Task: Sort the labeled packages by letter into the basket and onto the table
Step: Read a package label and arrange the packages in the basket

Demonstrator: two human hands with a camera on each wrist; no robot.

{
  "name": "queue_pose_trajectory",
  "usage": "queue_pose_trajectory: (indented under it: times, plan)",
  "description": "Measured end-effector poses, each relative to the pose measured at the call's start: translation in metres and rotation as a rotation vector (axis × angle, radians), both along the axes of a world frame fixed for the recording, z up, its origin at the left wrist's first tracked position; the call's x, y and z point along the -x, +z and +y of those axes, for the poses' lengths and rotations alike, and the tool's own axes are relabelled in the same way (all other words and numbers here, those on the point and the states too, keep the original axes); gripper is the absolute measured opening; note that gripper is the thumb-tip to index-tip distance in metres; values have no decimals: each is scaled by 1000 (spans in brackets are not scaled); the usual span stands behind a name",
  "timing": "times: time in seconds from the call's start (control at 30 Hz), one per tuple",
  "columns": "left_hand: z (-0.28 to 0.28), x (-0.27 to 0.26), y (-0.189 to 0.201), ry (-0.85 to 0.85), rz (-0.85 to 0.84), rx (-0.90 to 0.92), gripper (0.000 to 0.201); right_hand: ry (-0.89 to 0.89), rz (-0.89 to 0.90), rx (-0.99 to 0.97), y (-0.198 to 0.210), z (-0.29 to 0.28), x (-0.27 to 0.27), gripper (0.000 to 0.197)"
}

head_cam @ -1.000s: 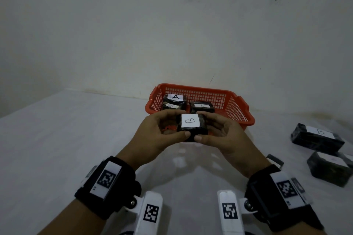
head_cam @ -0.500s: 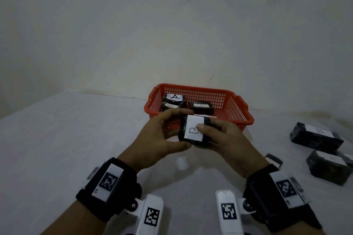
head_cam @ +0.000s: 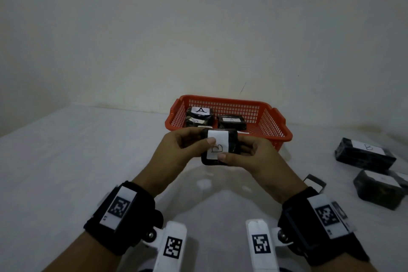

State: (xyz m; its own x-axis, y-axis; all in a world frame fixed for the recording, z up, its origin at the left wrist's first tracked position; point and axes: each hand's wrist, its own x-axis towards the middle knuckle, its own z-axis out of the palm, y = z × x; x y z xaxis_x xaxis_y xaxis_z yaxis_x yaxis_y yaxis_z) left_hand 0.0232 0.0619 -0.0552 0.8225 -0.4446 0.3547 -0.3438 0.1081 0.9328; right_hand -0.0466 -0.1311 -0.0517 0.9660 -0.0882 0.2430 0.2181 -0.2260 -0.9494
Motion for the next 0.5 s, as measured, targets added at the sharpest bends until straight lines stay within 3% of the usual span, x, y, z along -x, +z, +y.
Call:
queue_pose_trajectory:
  times: [0.23,0.5]
  plan:
    - [1,-2,1,6,-22,-41,25,24,2,-106,-1,1,-3,30]
    - [2,-1,2,-30,-1,-19,19,65,22,-155,0,0,-3,39]
